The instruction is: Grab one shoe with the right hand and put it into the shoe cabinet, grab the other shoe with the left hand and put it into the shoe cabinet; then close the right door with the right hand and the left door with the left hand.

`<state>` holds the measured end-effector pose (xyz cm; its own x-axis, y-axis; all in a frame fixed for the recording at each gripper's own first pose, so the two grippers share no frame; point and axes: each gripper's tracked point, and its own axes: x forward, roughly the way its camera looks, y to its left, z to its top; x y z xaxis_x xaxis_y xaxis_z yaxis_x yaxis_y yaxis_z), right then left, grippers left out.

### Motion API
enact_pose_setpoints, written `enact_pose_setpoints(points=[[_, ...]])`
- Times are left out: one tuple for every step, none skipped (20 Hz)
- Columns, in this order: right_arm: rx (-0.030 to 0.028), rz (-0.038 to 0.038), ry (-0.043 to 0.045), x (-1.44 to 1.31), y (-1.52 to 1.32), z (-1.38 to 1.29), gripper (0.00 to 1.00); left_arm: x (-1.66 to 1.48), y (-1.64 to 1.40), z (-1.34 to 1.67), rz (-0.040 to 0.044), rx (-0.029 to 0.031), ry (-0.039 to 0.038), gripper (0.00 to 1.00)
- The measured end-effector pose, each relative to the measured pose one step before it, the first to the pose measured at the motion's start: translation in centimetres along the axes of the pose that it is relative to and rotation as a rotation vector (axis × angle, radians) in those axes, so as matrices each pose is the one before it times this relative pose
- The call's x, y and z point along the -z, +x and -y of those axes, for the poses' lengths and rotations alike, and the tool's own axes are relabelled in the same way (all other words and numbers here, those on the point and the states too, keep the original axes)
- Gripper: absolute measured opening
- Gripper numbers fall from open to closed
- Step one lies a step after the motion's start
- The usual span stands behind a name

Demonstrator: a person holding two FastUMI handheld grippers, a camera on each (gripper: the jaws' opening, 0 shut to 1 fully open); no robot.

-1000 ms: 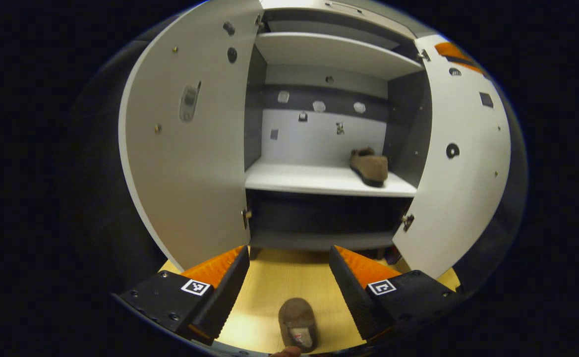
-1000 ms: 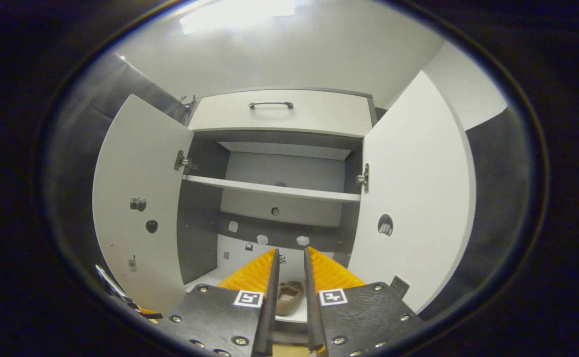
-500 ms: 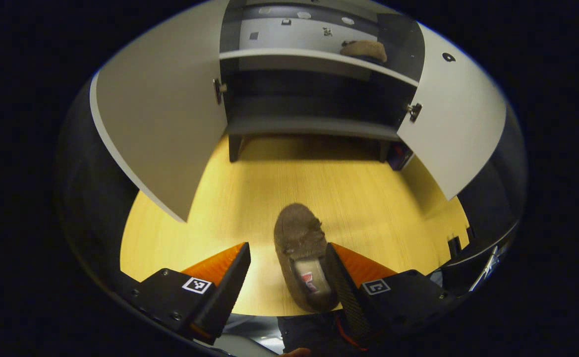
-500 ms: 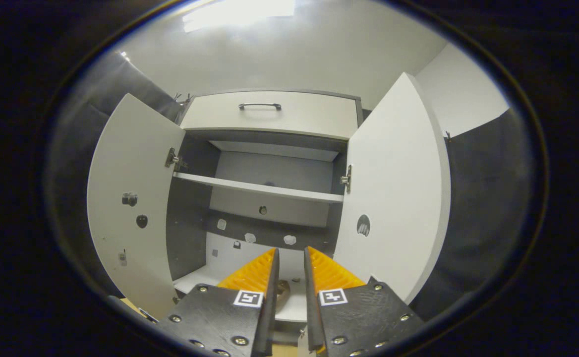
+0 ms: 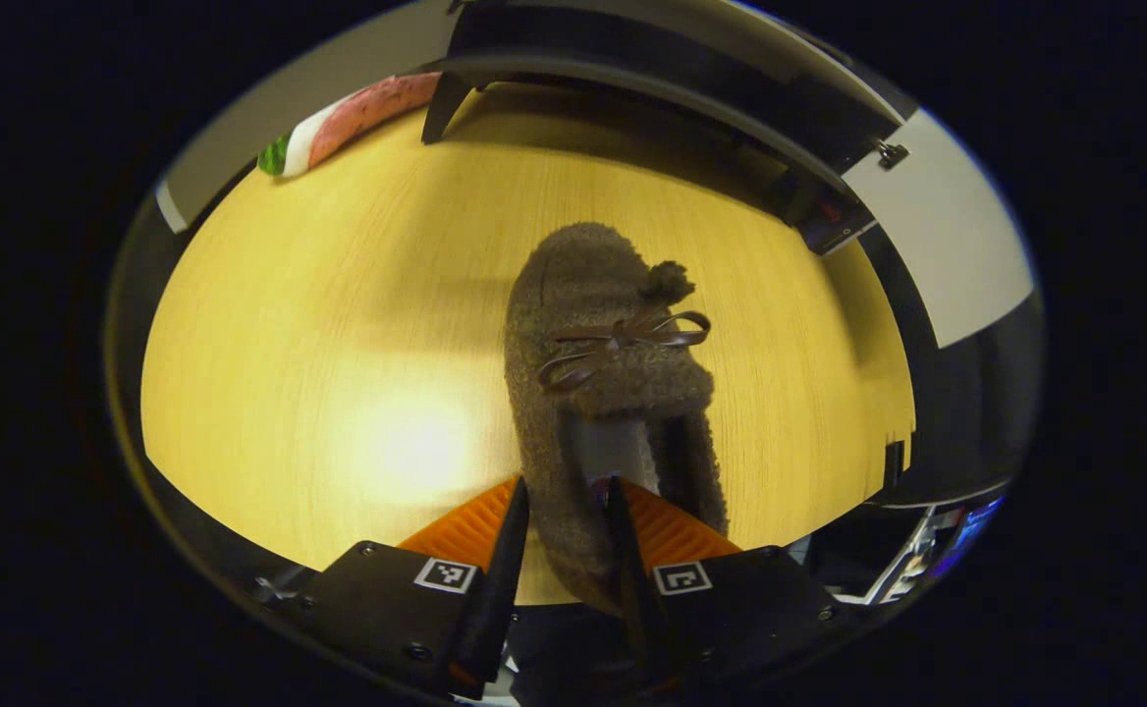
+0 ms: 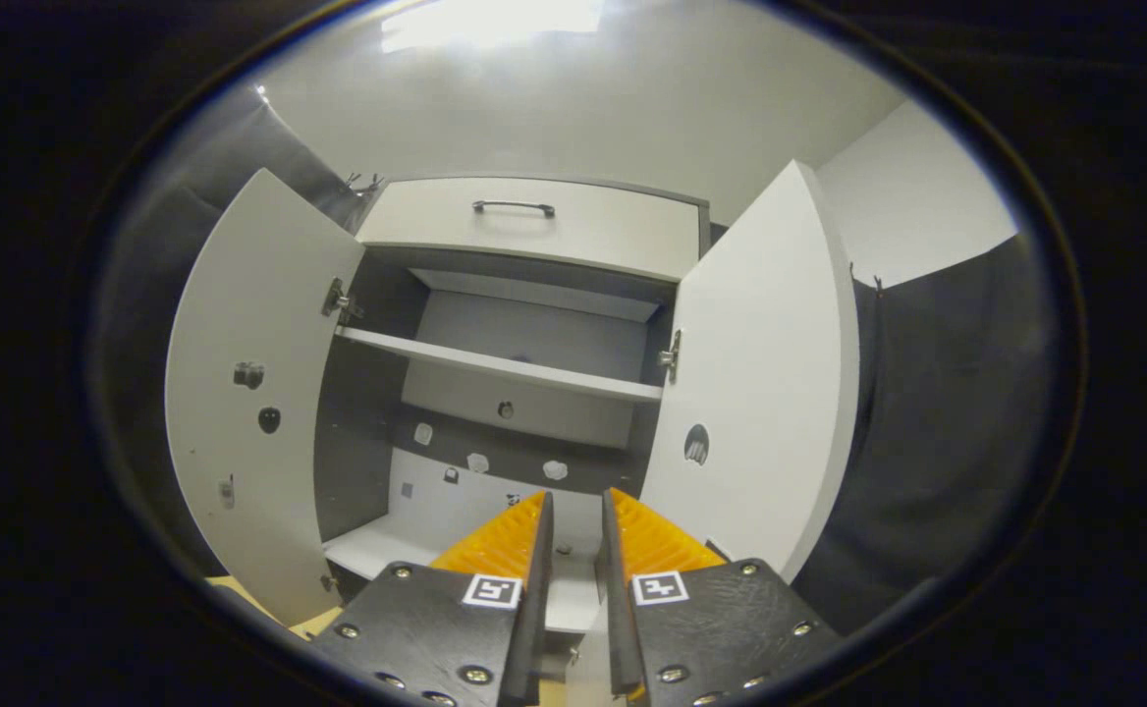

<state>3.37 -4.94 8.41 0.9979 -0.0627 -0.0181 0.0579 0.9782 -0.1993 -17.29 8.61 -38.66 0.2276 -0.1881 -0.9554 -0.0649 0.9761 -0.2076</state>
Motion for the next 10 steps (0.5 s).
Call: enact_pose_setpoints(points=[[0.00529,0.00008,-0.00476,0.04,0.002,0.093,0.27,-0.117,0.424,-0.305,-0.00017,0.00556,-0.01307,0.5],[0.00479,-0.00001,-0.00411,0.103,0.03,0.057,0.25,0.103,0.117,-0.037,-0.01159,0.01374,-0.01282,0.46],[0.00159,0.00012,-0.00295,0.033,0.025,-0.059,0.27,0.021,0.074,-0.062,-0.00328,0.01426,-0.01591,0.45],[-0.0004,-0.0001,-0.00162,0.165,0.112,-0.143,0.27,-0.123,-0.098,-0.173,-0.00508,0.01246,-0.02217,0.42],[-0.00218,-0.00172,-0.00076,0.1,0.034,-0.228,0.27,-0.044,-0.16,-0.364,-0.00361,0.01286,-0.02953,0.38],[-0.00242,-0.0013,-0.00059,0.134,0.055,-0.198,0.27,-0.203,-0.12,-0.363,0.00408,0.01196,-0.03263,0.3],[-0.00173,0.00062,-0.00203,-0.022,-0.028,-0.169,0.27,-0.201,-0.339,-0.569,0.00404,0.01037,-0.02955,0.26],[-0.00145,-0.00124,-0.00218,0.185,0.176,-0.087,0.27,-0.173,-0.315,-0.433,0.00774,0.00494,-0.02299,0.19],[-0.00284,-0.00242,-0.0011,0.062,0.055,-0.158,0.27,-0.174,-0.001,-0.226,0.0115,0.0012,-0.0163,0.15],[-0.0024,-0.0025,0.00004,0.128,0.011,-0.173,0.27,-0.127,-0.192,-0.096,0.00993,-0.00155,-0.00454,0.07]])
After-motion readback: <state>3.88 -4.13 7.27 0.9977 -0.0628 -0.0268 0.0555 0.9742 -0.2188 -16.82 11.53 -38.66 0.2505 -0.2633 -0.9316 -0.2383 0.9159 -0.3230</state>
